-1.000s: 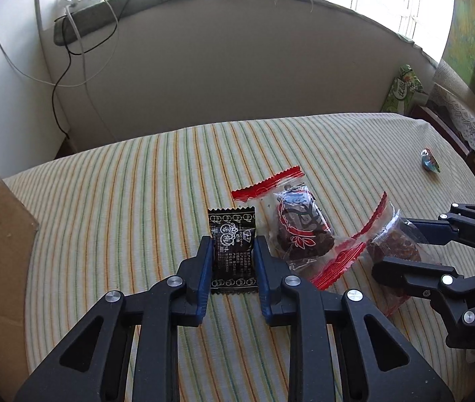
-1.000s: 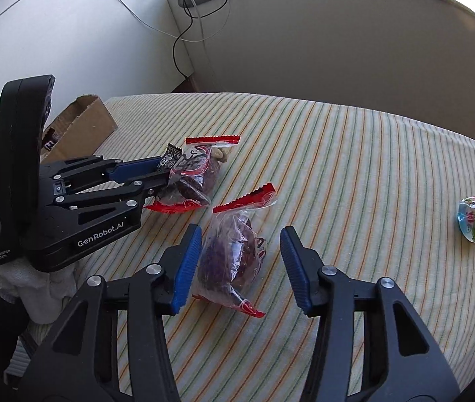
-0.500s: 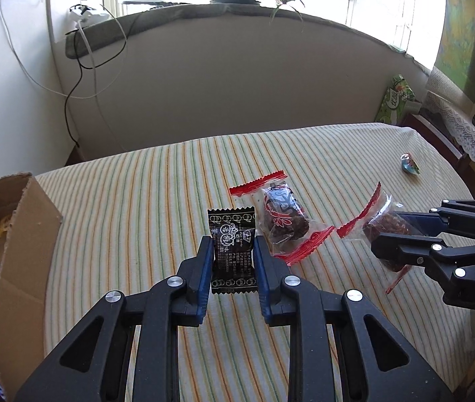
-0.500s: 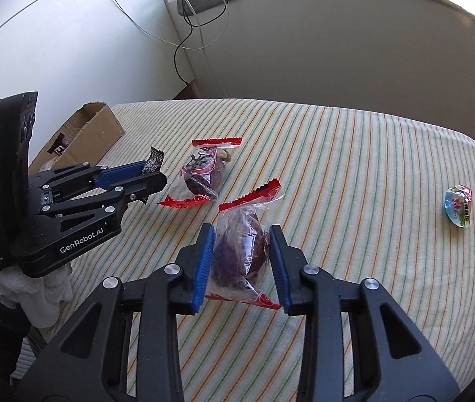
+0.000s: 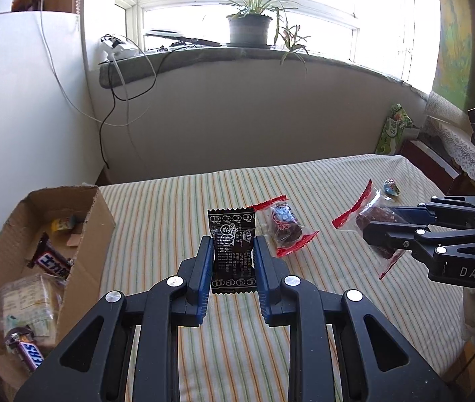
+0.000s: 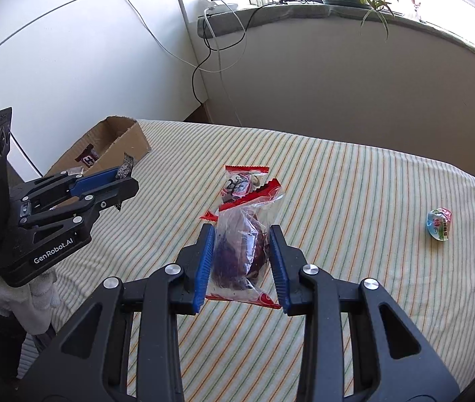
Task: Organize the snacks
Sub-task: 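Carry the black packet and clear treat bag toward the cardboard box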
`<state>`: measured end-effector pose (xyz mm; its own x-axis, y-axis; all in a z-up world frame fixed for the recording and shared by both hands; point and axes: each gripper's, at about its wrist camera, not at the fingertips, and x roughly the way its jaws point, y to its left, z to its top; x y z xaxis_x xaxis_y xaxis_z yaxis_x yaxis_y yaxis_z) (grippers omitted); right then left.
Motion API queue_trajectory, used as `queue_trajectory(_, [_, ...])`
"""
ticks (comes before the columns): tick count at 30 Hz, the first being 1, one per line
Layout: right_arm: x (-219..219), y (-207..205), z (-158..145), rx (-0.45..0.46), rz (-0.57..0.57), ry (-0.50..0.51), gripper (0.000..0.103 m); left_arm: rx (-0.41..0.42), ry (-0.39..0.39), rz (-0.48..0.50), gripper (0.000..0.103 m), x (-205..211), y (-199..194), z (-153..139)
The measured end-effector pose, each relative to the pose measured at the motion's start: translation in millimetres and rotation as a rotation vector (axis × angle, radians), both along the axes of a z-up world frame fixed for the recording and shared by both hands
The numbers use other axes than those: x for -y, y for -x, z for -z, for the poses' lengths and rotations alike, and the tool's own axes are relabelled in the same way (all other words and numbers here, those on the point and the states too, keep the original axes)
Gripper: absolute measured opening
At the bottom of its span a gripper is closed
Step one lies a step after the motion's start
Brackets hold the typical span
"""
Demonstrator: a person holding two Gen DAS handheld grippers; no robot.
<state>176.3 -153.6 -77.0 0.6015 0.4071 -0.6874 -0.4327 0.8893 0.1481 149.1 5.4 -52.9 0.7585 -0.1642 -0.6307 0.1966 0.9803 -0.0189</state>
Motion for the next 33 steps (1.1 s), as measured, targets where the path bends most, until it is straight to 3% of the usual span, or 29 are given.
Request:
queue_trajectory(19, [-89,8,-41,0.115,-0.146,0.014,0.034,0.125,0.0,-0.132,0.022,-65,52,-35])
queue_trajectory(33, [-166,-14,-50,0.145,-0.246,0.023,0.034,0.145,-0.015,-0.252,0.022,-120,59,-33])
